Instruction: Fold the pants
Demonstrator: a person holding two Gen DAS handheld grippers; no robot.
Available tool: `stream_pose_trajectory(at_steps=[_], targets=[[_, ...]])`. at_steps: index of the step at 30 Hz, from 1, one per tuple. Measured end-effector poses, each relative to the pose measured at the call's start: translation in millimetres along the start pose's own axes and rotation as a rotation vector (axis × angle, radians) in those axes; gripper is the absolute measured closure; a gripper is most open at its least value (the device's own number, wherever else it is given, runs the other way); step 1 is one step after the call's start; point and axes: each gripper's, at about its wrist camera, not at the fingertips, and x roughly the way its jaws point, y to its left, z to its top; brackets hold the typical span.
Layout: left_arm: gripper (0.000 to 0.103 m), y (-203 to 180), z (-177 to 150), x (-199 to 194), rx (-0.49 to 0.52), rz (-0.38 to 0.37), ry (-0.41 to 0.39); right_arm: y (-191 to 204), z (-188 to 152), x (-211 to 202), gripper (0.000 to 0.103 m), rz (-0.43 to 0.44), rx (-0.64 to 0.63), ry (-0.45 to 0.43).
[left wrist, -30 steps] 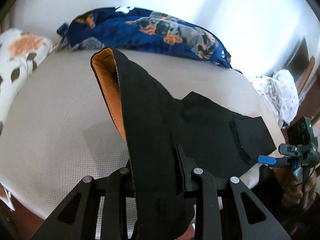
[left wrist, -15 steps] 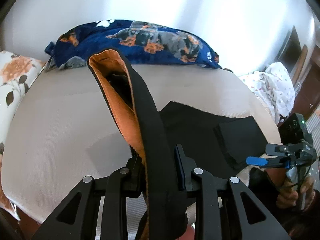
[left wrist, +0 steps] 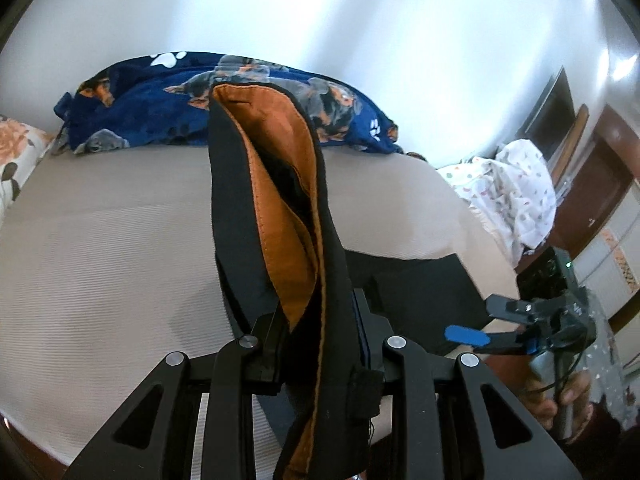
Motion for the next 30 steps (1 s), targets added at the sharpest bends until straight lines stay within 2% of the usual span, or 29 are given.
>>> stream_pose_trajectory(at_steps=[9, 13, 17, 22, 30], targets=[[0.076, -37, 12, 19, 0.021, -0.072, 0.022, 1, 8, -14, 0.019, 0.055, 0.008, -0.038], [0.076, -57, 20, 34, 0.029, -0.107, 0.041, -5, 17, -33, 0.019, 0.077, 0.025, -0.090], [0.076, -80, 28, 55, 0.044, -0.139, 0.070, -13, 30, -47, 0.018, 0.096, 0.048, -0.099], [0.076, -109, 31, 84, 0.067, -0.169, 0.114, -30, 43, -59, 0.017, 0.167, 0.107, -0.127], [0.075, -164, 28, 134, 0.132, -0.207, 0.186, -52, 56, -62, 0.016, 0.218, 0.162, -0.130]])
